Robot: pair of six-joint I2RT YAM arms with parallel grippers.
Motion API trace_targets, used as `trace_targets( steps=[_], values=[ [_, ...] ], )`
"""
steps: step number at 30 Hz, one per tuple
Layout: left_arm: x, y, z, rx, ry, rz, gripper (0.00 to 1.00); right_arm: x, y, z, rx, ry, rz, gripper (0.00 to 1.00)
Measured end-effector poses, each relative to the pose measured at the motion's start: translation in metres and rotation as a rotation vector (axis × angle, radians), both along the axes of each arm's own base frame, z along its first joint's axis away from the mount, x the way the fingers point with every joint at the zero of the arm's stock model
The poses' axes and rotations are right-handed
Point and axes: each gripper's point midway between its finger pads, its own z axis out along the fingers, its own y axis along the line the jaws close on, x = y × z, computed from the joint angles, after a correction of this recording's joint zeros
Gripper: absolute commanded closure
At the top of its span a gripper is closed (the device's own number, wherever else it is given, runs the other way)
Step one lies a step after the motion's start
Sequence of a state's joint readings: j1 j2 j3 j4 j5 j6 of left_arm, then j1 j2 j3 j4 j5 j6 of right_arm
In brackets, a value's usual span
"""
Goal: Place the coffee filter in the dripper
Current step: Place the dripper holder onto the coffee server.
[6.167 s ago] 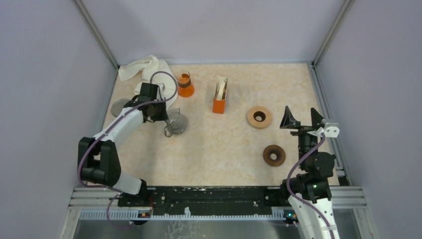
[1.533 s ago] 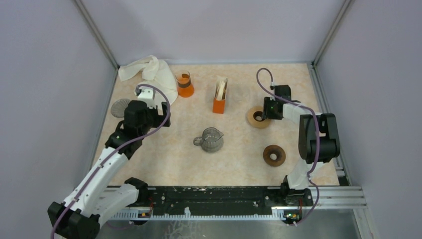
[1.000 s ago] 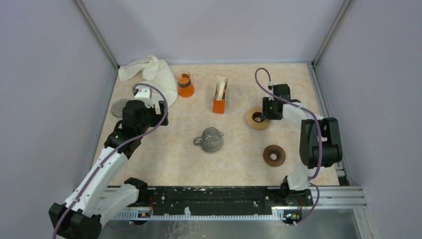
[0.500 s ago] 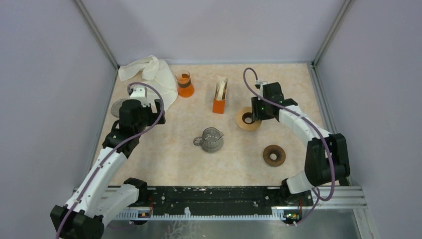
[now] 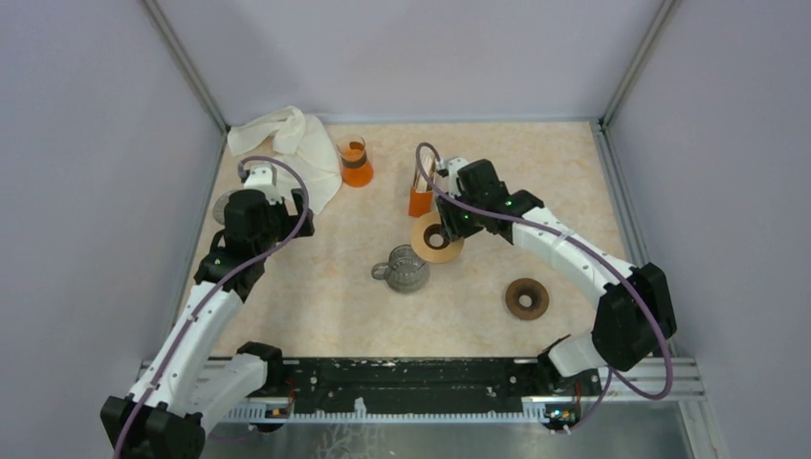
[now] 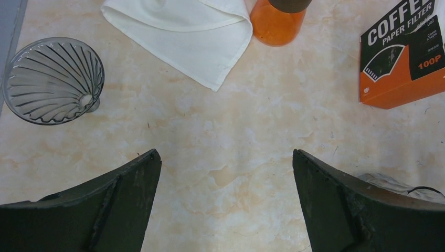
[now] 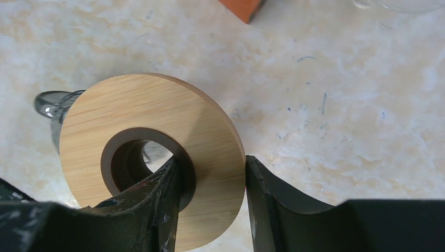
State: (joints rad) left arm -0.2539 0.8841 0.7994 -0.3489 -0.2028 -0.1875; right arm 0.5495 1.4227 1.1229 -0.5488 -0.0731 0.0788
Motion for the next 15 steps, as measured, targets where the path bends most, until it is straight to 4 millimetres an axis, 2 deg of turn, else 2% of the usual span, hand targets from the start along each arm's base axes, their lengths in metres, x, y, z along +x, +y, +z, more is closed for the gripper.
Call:
trace_targets(
  steps=[7,15],
  values=[
    [0.001,0.001,-0.003,-0.004,0.009,0.001,0.01,-0.015,0.043,0.016,0.027,-0.023,0.12,0.73],
    [0.001,0.001,-0.004,-0.008,0.013,-0.001,0.01,-0.022,0.068,0.003,-0.002,0.013,0.191,0.72]
  ],
)
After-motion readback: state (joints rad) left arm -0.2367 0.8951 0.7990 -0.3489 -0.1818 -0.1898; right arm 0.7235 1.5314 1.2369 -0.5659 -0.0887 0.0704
